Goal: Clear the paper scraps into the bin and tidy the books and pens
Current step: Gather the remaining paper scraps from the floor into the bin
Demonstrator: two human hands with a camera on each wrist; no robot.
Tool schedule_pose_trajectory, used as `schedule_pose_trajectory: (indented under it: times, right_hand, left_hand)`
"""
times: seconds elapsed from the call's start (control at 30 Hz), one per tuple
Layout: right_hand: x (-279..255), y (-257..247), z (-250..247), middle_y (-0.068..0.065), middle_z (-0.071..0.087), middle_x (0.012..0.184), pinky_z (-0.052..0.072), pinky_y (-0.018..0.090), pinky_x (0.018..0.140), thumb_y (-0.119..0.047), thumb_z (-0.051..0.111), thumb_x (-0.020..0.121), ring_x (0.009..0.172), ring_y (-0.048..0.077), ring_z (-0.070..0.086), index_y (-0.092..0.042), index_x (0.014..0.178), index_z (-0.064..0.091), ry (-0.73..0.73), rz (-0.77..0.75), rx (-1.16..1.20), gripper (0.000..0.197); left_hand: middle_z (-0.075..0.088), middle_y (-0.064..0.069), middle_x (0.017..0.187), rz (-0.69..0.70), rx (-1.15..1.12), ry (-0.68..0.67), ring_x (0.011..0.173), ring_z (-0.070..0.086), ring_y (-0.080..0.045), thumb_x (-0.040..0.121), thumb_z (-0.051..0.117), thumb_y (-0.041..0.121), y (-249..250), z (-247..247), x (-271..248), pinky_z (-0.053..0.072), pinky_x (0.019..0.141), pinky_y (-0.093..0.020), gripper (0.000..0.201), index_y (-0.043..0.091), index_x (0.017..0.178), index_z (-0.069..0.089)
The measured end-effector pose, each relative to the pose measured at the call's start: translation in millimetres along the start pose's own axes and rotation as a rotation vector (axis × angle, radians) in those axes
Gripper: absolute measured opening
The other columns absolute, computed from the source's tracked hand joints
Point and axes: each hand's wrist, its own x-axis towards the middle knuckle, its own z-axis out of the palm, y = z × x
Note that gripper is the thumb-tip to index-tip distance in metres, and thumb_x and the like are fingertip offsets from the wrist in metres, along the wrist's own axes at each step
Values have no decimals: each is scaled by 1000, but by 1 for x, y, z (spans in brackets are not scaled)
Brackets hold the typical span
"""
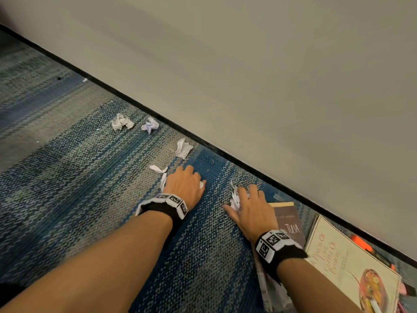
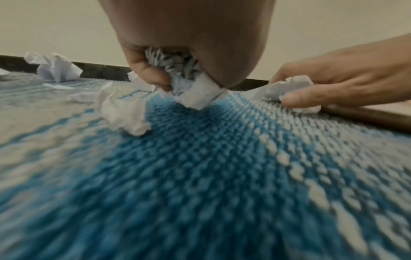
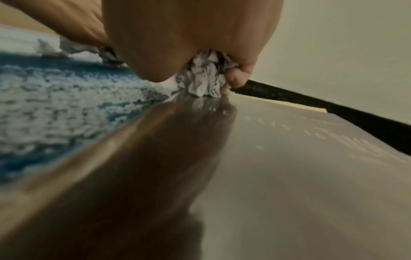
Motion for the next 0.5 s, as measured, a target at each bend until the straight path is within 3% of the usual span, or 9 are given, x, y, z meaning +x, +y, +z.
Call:
schedule_pose_trajectory:
  times: [0.07, 0.13, 0.23, 0.3, 0.37, 0.43, 0.5]
  right_hand:
    - [2, -1, -1, 10, 54, 102, 52, 35, 67, -56, 49, 89, 90, 29, 57, -15, 108, 57, 31, -19, -20, 46]
    - [7, 2, -6, 9, 51, 111, 50, 34, 75, -40, 45, 97, 102, 29, 54, -15, 114, 49, -13, -16, -3, 30]
    - [21, 11, -15, 9, 50, 121, 47, 35, 81, -22, 39, 100, 112, 28, 51, -15, 120, 41, -97, -32, -32, 21]
    - [33, 10, -23, 10, 55, 120, 47, 37, 81, -20, 38, 100, 109, 29, 56, -12, 119, 44, -140, -29, -60, 21]
    - [47, 2, -32, 11, 60, 117, 47, 37, 80, -21, 39, 99, 106, 29, 59, -11, 116, 47, -144, -36, -67, 22]
    - [61, -14, -45, 12, 63, 111, 43, 35, 74, -25, 39, 98, 101, 31, 60, -10, 112, 50, -68, -73, -29, 23]
    - [77, -36, -59, 14, 65, 106, 40, 36, 70, -29, 40, 98, 97, 33, 61, -10, 108, 51, 20, -141, 29, 24]
  left_hand:
    - [46, -10, 123, -30, 56, -2, 115, 41, -33, 102, 34, 40, -5, 3, -8, 49, 74, -38, 40, 10, 116, 56]
    - [42, -14, 122, -63, 110, -33, 117, 38, -35, 102, 36, 32, -4, 2, -15, 44, 75, -39, 33, 6, 114, 53]
    - [45, -19, 107, 5, 202, -136, 98, 43, -32, 100, 27, 11, 3, 1, -17, 36, 78, -43, 28, 2, 111, 51]
    - [46, -19, 106, 20, 164, -144, 91, 45, -29, 98, 26, 4, 2, -3, -21, 35, 75, -41, 25, 3, 114, 45]
    - [45, -22, 118, 14, 95, -130, 98, 50, -33, 99, 33, 5, -4, -10, -27, 39, 75, -38, 32, 1, 131, 34]
    - [46, -23, 127, -40, 27, -107, 104, 56, -35, 100, 38, 8, -16, -14, -31, 43, 74, -36, 48, -2, 143, 19]
    - [50, -22, 126, -153, -51, -66, 101, 60, -34, 100, 40, 14, -34, -16, -32, 40, 67, -34, 55, -1, 146, 14]
